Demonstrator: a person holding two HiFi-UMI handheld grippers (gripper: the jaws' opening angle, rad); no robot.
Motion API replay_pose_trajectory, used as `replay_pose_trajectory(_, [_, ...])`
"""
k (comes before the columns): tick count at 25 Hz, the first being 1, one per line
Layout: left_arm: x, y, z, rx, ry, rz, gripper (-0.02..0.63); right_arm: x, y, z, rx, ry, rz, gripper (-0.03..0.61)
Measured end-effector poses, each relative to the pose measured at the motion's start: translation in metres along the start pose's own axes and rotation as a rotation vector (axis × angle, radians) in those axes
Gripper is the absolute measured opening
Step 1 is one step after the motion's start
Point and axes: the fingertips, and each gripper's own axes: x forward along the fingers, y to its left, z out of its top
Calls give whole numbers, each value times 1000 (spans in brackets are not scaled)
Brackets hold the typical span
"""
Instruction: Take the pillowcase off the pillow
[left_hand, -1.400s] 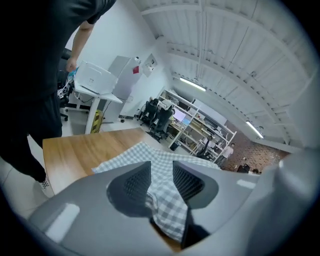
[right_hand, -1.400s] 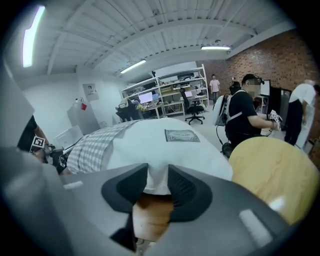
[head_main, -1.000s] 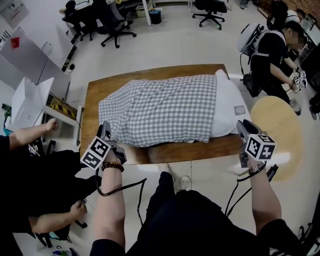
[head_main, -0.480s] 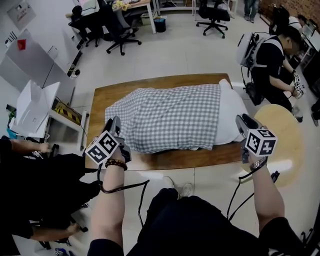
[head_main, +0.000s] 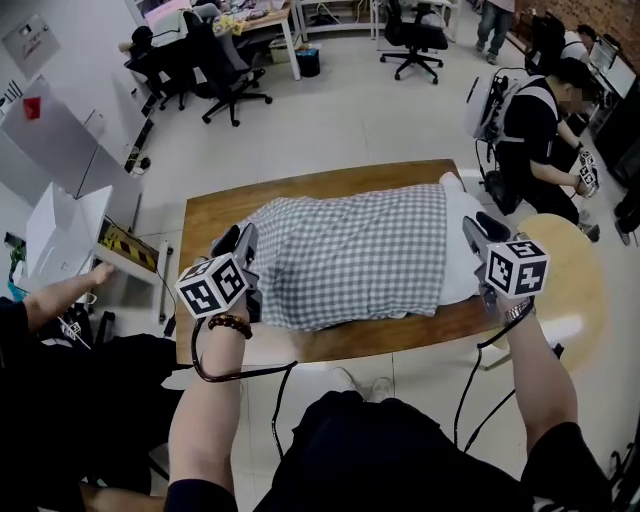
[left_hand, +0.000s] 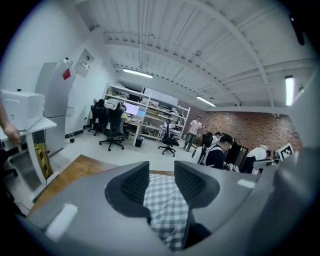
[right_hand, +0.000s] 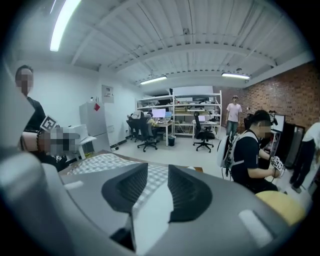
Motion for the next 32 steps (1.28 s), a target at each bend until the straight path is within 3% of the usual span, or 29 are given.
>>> replay_pose_trajectory(8, [30,-31,24,155,78,-185,178,25,-4,11,-99,61,-44,127])
replay_pose_trajectory(16, [44,-45,31,279,129,-274,186,43,-6,17,-134,103,-53,132])
replay_pose_trajectory(24, [99,-58,15,421,248,-298,204,90,-33,22,-166,196,5,161])
replay_pose_trajectory(32, [174,-60,-19,494,402,-305,233,155,-100,17,-163,306,64,196])
